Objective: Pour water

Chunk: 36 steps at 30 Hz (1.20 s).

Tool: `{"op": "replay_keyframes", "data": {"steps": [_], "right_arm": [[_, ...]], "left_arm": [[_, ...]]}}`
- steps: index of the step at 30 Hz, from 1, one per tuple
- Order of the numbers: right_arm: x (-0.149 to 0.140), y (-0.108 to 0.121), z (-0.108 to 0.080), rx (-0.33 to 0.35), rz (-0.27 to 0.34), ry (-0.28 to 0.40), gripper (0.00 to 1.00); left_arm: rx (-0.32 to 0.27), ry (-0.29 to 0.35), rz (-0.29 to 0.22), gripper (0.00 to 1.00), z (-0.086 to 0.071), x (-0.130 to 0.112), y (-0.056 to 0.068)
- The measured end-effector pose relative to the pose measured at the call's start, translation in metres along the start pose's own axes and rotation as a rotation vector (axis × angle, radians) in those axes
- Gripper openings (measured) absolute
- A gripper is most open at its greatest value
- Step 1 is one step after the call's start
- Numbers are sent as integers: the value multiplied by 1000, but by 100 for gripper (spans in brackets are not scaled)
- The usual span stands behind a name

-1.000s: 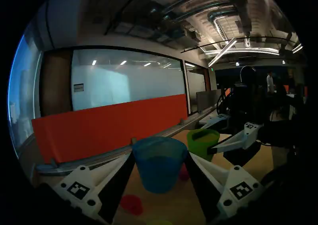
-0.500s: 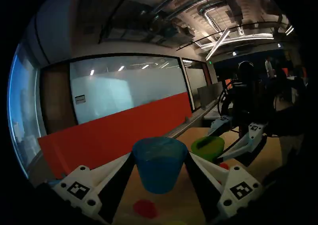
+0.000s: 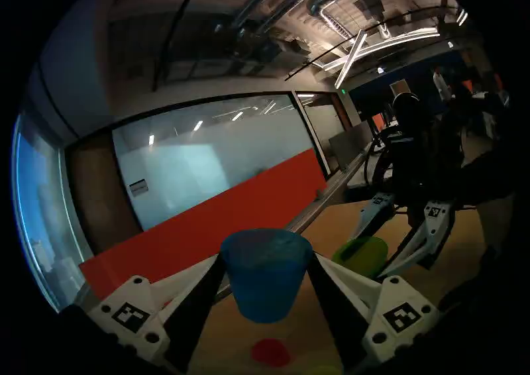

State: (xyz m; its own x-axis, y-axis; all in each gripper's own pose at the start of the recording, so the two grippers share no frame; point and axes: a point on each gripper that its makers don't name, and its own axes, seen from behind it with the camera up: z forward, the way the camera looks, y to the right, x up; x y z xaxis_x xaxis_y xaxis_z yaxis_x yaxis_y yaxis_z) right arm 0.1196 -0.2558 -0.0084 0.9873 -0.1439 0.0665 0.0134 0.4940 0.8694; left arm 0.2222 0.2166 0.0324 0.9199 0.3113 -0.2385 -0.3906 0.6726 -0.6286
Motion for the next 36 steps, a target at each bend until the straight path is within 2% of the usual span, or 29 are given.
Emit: {"op": "replay_keyframes", "data": {"steps": [14, 20, 36], "right_arm": [[-11, -10, 7, 26, 5, -9, 90], [-12, -15, 10, 37, 8, -8, 90], [-16, -18, 13, 49, 2, -11, 90]], "left_arm": [[6, -4, 141, 86, 2, 18, -5], [5, -13, 213, 86, 3, 20, -2], [-1, -13, 357, 86, 2, 28, 5]]}}
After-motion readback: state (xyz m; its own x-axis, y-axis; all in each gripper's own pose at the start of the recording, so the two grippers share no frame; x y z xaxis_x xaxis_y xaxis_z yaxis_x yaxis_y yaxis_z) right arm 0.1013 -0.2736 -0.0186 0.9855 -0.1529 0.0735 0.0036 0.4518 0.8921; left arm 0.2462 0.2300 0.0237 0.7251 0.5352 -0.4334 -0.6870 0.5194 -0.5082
